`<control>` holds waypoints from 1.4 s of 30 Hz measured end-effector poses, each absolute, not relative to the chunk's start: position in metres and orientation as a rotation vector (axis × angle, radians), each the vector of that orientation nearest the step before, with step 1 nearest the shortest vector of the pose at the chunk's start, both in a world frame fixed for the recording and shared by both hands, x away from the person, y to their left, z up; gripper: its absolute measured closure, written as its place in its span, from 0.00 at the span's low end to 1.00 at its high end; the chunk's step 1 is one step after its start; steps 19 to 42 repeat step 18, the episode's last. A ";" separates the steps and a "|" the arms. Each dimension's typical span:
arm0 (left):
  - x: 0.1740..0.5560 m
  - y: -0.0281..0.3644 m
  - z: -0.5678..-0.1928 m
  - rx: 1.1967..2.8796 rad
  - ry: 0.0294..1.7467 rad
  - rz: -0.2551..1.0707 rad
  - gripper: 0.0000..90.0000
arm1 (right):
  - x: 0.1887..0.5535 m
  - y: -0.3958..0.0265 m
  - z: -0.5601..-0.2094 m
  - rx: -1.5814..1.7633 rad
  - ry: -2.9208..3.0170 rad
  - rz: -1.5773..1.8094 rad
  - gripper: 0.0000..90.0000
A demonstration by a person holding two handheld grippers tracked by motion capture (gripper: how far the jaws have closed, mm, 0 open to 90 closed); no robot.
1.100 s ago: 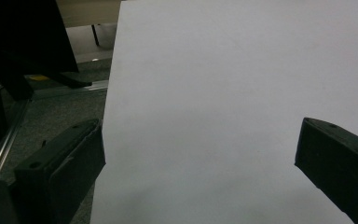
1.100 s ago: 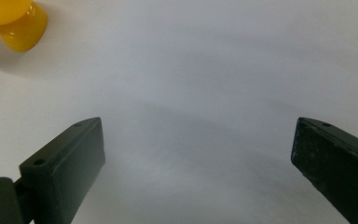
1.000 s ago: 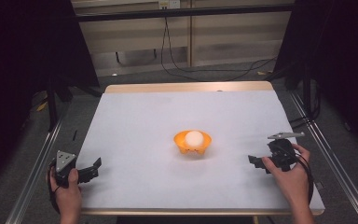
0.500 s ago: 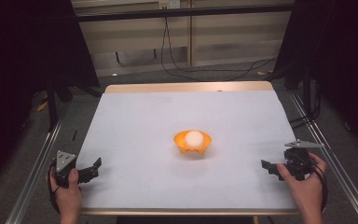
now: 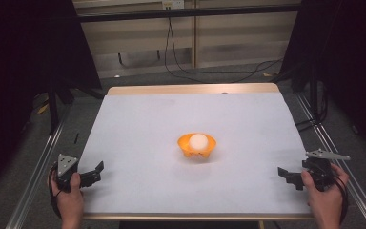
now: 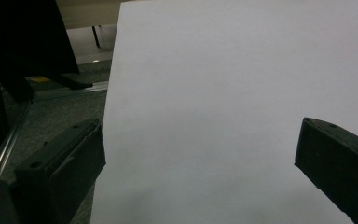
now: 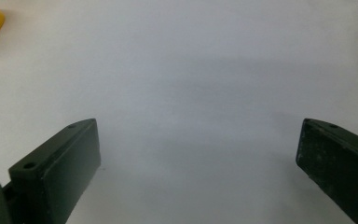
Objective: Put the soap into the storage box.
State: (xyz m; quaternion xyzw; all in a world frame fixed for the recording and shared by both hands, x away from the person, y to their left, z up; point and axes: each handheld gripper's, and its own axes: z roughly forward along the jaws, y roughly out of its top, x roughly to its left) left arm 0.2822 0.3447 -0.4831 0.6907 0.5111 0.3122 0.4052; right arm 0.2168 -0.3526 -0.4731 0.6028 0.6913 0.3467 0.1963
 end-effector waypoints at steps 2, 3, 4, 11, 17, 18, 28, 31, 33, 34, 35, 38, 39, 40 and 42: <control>0.282 0.345 -0.483 1.747 1.287 0.789 0.02 | 0.213 -0.356 -0.473 1.680 1.927 0.992 0.00; 0.282 0.345 -0.483 1.746 1.287 0.789 0.02 | 0.212 -0.358 -0.473 1.673 1.922 1.011 0.00; 0.282 0.345 -0.483 1.746 1.287 0.789 0.02 | 0.209 -0.361 -0.472 1.665 1.911 1.034 0.00; 0.282 0.345 -0.483 1.746 1.286 0.790 0.02 | 0.194 -0.375 -0.474 1.662 1.854 1.096 0.00; 0.282 0.345 -0.483 1.747 1.285 0.790 0.02 | 0.182 -0.383 -0.477 1.655 1.830 1.160 0.00; 0.282 0.345 -0.483 1.748 1.285 0.790 0.02 | 0.181 -0.383 -0.477 1.656 1.829 1.162 0.00; 0.282 0.345 -0.483 1.748 1.285 0.790 0.02 | 0.181 -0.383 -0.477 1.656 1.829 1.162 0.00; 0.282 0.345 -0.483 1.748 1.285 0.790 0.02 | 0.181 -0.383 -0.477 1.656 1.829 1.162 0.00; 0.282 0.345 -0.483 1.748 1.285 0.790 0.02 | 0.181 -0.383 -0.477 1.656 1.829 1.162 0.00; 0.282 0.345 -0.483 1.748 1.285 0.790 0.02 | 0.181 -0.383 -0.477 1.656 1.829 1.162 0.00; 0.282 0.345 -0.483 1.748 1.285 0.790 0.02 | 0.181 -0.383 -0.477 1.656 1.829 1.162 0.00; 0.282 0.345 -0.483 1.748 1.285 0.790 0.02 | 0.181 -0.383 -0.477 1.656 1.829 1.162 0.00; 0.282 0.345 -0.483 1.748 1.285 0.790 0.02 | 0.181 -0.383 -0.477 1.656 1.829 1.162 0.00; 0.282 0.345 -0.483 1.748 1.285 0.790 0.02 | 0.181 -0.383 -0.477 1.656 1.829 1.162 0.00; 0.282 0.345 -0.483 1.748 1.285 0.790 0.02 | 0.181 -0.383 -0.477 1.656 1.829 1.162 0.00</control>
